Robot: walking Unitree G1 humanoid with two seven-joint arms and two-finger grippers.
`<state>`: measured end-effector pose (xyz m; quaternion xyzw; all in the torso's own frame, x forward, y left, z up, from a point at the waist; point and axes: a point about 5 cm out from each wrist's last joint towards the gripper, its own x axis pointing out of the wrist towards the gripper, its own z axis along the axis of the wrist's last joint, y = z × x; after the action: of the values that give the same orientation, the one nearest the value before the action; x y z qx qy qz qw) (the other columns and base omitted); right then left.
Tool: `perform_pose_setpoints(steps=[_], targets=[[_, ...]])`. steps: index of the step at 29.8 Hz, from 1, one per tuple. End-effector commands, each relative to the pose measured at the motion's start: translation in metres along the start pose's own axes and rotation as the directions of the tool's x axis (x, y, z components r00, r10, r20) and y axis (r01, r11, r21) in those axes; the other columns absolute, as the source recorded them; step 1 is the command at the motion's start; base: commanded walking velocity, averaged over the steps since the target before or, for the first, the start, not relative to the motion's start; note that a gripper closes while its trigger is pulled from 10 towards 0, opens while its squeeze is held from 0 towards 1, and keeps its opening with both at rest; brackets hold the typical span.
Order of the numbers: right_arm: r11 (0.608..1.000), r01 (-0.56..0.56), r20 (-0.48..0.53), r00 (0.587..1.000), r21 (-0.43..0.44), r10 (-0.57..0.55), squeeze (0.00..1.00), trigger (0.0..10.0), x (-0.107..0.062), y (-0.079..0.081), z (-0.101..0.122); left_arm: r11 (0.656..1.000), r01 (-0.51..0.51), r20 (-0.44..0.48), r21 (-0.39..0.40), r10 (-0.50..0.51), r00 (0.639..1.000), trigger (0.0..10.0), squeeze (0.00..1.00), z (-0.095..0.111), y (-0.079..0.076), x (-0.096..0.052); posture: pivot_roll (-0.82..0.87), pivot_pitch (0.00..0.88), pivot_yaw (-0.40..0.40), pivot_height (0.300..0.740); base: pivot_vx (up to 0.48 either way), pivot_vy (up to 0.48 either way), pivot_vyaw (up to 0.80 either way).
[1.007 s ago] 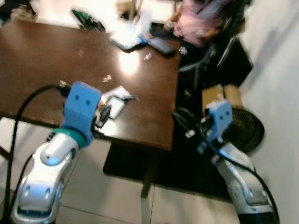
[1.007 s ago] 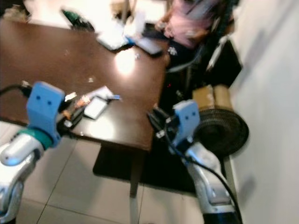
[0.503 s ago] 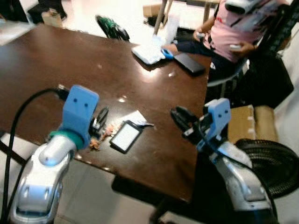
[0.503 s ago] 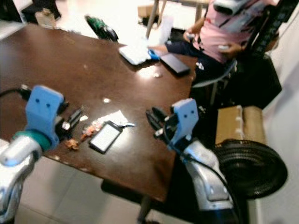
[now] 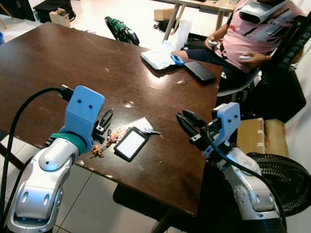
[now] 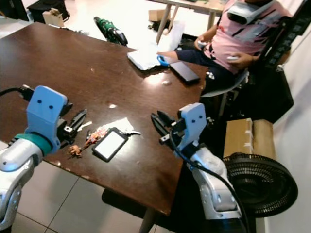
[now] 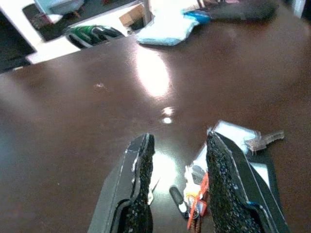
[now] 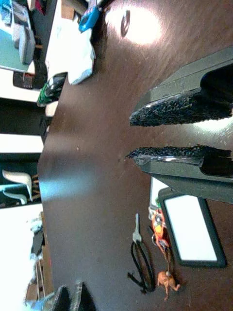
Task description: Hang keys on a hook
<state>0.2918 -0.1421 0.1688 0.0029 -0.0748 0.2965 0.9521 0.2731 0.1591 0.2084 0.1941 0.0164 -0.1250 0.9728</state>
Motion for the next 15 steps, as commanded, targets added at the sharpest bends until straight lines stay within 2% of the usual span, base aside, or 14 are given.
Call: perform_pose_setpoints(steps=[1, 2, 3, 5, 6, 7, 8, 11, 12, 13, 14, 15], targets=[[1.000, -0.005, -0.018, 1.000, -0.004, 0.005, 0.00, 10.0, -0.001, 0.000, -0.004, 1.000, 0.022, -0.045, 0.012, -0.022, 0.999, 10.0, 0.00, -0.006, -0.004, 0.003, 0.09, 0.000, 0.045, 0.740, 0.000, 0.000, 0.00], [1.000, -0.005, -0.018, 1.000, -0.004, 0.005, 0.00, 10.0, -0.001, 0.000, -0.004, 1.000, 0.022, -0.045, 0.012, -0.022, 0.999, 10.0, 0.00, -0.006, -0.004, 0.003, 0.09, 0.000, 0.045, 0.740, 0.000, 0.000, 0.00], [1.000, -0.008, -0.018, 1.000, -0.010, 0.008, 0.00, 10.0, 0.000, 0.000, -0.003, 0.997, 0.043, -0.079, 0.060, -0.038, 0.996, 10.0, 0.00, -0.009, -0.005, 0.007, 0.09, 0.000, 0.047, 0.740, 0.000, 0.000, 0.00], [1.000, -0.008, -0.018, 1.000, -0.010, 0.008, 0.00, 10.0, 0.000, 0.000, -0.003, 0.997, 0.043, -0.079, 0.060, -0.038, 0.996, 10.0, 0.00, -0.009, -0.005, 0.007, 0.09, 0.000, 0.047, 0.740, 0.000, 0.000, 0.00], [0.999, 0.005, -0.031, 0.999, -0.036, -0.006, 0.00, 10.0, 0.004, -0.003, -0.002, 0.991, 0.094, -0.108, 0.090, -0.084, 0.991, 10.0, 0.00, -0.012, -0.012, 0.015, 0.07, 0.000, 0.057, 0.740, 0.000, 0.000, 0.00], [0.999, 0.005, -0.031, 0.999, -0.036, -0.006, 0.00, 10.0, 0.004, -0.003, -0.002, 0.991, 0.094, -0.108, 0.090, -0.084, 0.991, 10.0, 0.00, -0.012, -0.012, 0.015, 0.07, 0.000, 0.057, 0.740, 0.000, 0.000, 0.00], [0.998, 0.019, -0.037, 0.999, -0.054, -0.021, 0.00, 10.0, 0.010, -0.006, 0.000, 0.985, 0.131, -0.135, 0.109, -0.116, 0.984, 10.0, 0.00, -0.014, -0.018, 0.022, 0.07, 0.000, 0.060, 0.740, 0.000, 0.000, 0.00], [0.996, 0.037, -0.043, 0.998, -0.077, -0.040, 0.00, 10.0, 0.018, -0.010, 0.002, 0.979, 0.158, -0.153, 0.126, -0.138, 0.978, 10.0, 0.00, -0.016, -0.023, 0.030, 0.08, 0.000, 0.062, 0.740, 0.000, 0.000, 0.00], [0.993, 0.056, -0.047, 0.997, -0.102, -0.061, 0.00, 10.0, 0.027, -0.016, 0.005, 0.966, 0.191, -0.171, 0.175, -0.161, 0.972, 10.0, 0.00, -0.017, -0.029, 0.038, 0.09, 0.000, 0.068, 0.740, 0.000, 0.000, 0.00], [0.993, 0.056, -0.047, 0.997, -0.102, -0.061, 0.00, 10.0, 0.027, -0.016, 0.005, 0.966, 0.191, -0.171, 0.175, -0.161, 0.972, 10.0, 0.00, -0.017, -0.029, 0.038, 0.09, 0.000, 0.068, 0.740, 0.000, 0.000, 0.00], [0.990, 0.070, -0.042, 0.996, -0.120, -0.075, 0.00, 10.0, 0.042, -0.021, 0.011, 0.938, 0.252, -0.200, 0.239, -0.206, 0.958, 10.0, 0.00, -0.020, -0.038, 0.050, 0.10, 0.000, 0.072, 0.740, 0.000, 0.000, 0.00], [0.990, 0.071, -0.042, 0.996, -0.122, -0.076, 0.00, 10.0, 0.045, -0.022, 0.013, 0.927, 0.269, -0.207, 0.262, -0.219, 0.954, 10.0, 0.00, -0.021, -0.041, 0.053, 0.10, 0.000, 0.072, 0.740, 0.000, 0.000, 0.00]])
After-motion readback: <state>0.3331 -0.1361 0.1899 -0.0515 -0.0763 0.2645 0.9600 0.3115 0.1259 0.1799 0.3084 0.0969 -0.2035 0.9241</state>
